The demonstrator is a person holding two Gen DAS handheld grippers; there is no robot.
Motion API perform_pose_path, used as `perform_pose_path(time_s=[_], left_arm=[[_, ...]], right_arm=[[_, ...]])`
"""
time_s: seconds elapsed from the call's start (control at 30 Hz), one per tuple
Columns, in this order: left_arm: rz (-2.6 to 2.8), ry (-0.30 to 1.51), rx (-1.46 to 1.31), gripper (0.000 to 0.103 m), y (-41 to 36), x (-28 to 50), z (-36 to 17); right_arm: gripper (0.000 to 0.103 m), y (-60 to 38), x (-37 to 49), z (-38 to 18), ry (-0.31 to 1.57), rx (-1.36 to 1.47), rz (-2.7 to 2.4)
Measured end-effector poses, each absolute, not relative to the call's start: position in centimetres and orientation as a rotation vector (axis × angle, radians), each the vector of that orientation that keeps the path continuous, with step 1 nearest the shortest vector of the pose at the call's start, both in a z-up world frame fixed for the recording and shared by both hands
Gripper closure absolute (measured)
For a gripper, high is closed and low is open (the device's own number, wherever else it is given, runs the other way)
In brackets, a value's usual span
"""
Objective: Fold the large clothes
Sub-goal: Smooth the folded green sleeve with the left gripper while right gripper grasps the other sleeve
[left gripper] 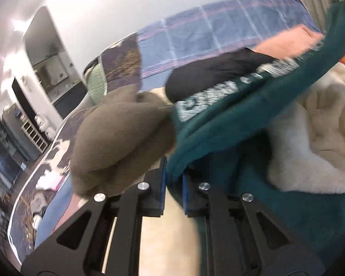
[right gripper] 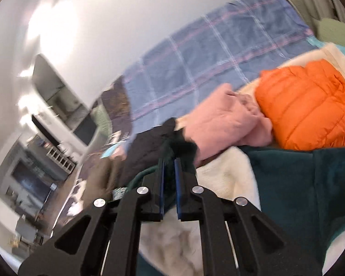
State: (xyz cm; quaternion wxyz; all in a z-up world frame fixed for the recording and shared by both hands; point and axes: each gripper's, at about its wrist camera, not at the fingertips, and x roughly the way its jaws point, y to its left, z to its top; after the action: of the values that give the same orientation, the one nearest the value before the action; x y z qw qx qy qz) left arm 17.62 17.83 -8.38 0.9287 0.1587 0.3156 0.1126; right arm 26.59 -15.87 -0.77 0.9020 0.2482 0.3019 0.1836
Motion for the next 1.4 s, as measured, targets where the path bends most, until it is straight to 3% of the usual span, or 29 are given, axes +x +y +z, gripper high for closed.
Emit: perform_pose_path(time_s=[0.07, 0.2, 0.27, 0.3, 0.37, 0.4, 0.43, 0.5, 0.6, 0.67, 0.7, 0.73, 0.93, 1.0, 1.07, 1.1, 1.13, 1.2, 1.27, 1.4], left_arm=[[0.206, 0.672, 0.286, 0.092, 19.6, 16.6, -8.8], [0.081, 0.709, 0.216, 0.087, 20.9, 14.7, -9.9], [0.009, 0.711, 0.196, 0.063, 21.0, 13.3, -9.7], [-0.006, 0.705, 0.191, 0.062, 21.0, 13.1, -9.6], [-0.018, 0.683, 0.176, 0.061, 21.1, 12.3, -8.7], [-0.029, 0.657, 0.152, 0.061, 21.2, 11.9, -7.7], [-0.039, 0.638, 0.133, 0.059, 21.5, 12.0, -6.9], [-0.055, 0.592, 0.098, 0.052, 21.5, 11.9, -5.5], [-0.042, 0.581, 0.101, 0.044, 20.9, 12.1, -5.4], [-0.017, 0.614, 0.103, 0.043, 20.6, 13.0, -6.3], [-0.008, 0.627, 0.096, 0.043, 20.8, 13.5, -6.6], [0.004, 0.643, 0.078, 0.043, 20.9, 13.8, -7.0], [0.047, 0.629, 0.027, 0.039, 22.5, 13.5, -6.6], [0.055, 0.618, 0.034, 0.039, 22.7, 13.3, -6.3], [0.052, 0.618, 0.036, 0.039, 22.6, 13.3, -6.2], [0.05, 0.623, 0.041, 0.039, 22.5, 13.4, -6.3], [0.048, 0.629, 0.046, 0.04, 22.3, 13.6, -6.5], [0.039, 0.648, 0.058, 0.055, 21.8, 14.1, -6.8], [0.017, 0.681, 0.064, 0.081, 21.2, 15.1, -6.9], [-0.015, 0.647, 0.033, 0.087, 20.1, 17.0, -5.4]], right_arm=[[0.103, -16.1, 24.6, -0.9, 0.613, 0.413, 0.293], [0.103, -16.7, 24.2, -7.0, 0.81, 0.264, 0.15], [0.1, -17.3, 24.1, -9.8, 0.916, 0.331, 0.206], [0.099, -17.3, 23.7, -10.3, 0.935, 0.36, 0.242], [0.071, -17.1, 23.0, -9.7, 0.906, 0.384, 0.292], [0.05, -17.0, 22.5, -8.8, 0.861, 0.4, 0.299], [0.044, -16.9, 22.3, -8.2, 0.83, 0.413, 0.309], [0.042, -16.8, 22.6, -7.5, 0.807, 0.452, 0.351], [0.026, -15.6, 22.3, -8.0, 0.871, 0.486, 0.419], [0.025, -13.6, 22.4, -9.4, 0.954, 0.448, 0.447], [0.037, -12.6, 22.8, -10.0, 0.99, 0.416, 0.448], [0.098, -12.1, 22.8, -10.1, 0.998, 0.397, 0.45], [0.097, -13.5, 23.3, -2.1, 0.681, 0.322, 0.391], [0.094, -14.1, 25.0, -2.2, 0.739, 0.271, 0.366], [0.081, -14.7, 26.0, -4.4, 0.824, 0.244, 0.288], [0.065, -14.9, 26.1, -5.5, 0.858, 0.217, 0.24], [0.063, -15.1, 26.0, -7.0, 0.891, 0.161, 0.147], [0.063, -15.8, 25.3, -7.8, 0.862, 0.121, 0.009], [0.063, -16.1, 24.3, -7.4, 0.8, 0.15, 0.006], [0.063, -12.8, 22.6, -4.3, 0.66, 0.115, 0.182]])
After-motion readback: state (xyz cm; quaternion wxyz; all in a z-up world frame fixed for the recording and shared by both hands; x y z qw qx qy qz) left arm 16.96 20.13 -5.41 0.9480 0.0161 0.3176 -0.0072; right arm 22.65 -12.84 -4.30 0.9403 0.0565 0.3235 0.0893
